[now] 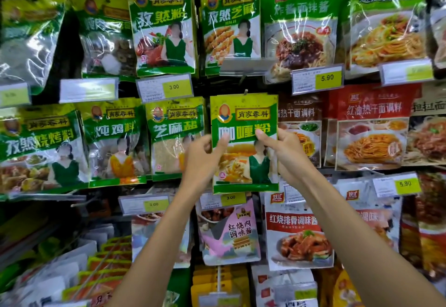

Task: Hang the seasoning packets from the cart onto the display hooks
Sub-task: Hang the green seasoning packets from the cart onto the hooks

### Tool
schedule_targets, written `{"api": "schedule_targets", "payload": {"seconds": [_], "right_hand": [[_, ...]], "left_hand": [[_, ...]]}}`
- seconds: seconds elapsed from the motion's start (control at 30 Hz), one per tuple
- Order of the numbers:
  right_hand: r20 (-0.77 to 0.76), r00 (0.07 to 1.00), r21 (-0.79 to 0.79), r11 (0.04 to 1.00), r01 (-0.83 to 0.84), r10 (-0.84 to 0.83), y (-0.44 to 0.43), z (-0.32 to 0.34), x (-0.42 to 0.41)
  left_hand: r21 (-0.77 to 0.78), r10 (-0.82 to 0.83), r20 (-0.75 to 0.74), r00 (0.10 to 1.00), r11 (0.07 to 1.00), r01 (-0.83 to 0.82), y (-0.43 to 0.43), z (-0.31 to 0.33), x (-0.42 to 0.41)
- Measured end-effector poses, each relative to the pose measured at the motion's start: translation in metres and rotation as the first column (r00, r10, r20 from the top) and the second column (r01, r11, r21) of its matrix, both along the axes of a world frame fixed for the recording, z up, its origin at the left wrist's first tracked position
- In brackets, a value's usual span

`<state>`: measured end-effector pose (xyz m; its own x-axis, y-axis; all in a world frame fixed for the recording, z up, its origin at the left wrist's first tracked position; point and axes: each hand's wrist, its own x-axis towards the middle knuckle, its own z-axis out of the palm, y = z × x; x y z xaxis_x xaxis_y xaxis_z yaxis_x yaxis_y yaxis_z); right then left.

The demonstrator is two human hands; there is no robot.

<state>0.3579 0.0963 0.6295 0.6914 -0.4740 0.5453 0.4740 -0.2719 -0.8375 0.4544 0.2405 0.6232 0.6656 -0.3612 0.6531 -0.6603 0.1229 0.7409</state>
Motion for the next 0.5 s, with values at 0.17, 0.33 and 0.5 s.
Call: {"api": "schedule_targets", "payload": {"seconds": [0.17,0.33,0.5], "right_hand": [[-0.003,1.0,0.05,0.999,0.003,-0.003,-0.02,-0.004,0.006],[-0.016,1.0,0.053,0.999,0.001,-0.001,-0.027,0.01,0.011],[-0.005,0.999,0.043,0.999,0.033,-0.033,-0.026,0.027,0.014]], "left_hand": [[-0.41,0.684,0.505,0.526,0.727,-0.551,0.024,0.046,0.02],[-0.375,0.686,0.683,0.252,0.625,-0.685,0.025,0.074,0.059],[-0.39,0.684,0.71,0.17,0.582,-0.714,0.021,0.073,0.078]]}}
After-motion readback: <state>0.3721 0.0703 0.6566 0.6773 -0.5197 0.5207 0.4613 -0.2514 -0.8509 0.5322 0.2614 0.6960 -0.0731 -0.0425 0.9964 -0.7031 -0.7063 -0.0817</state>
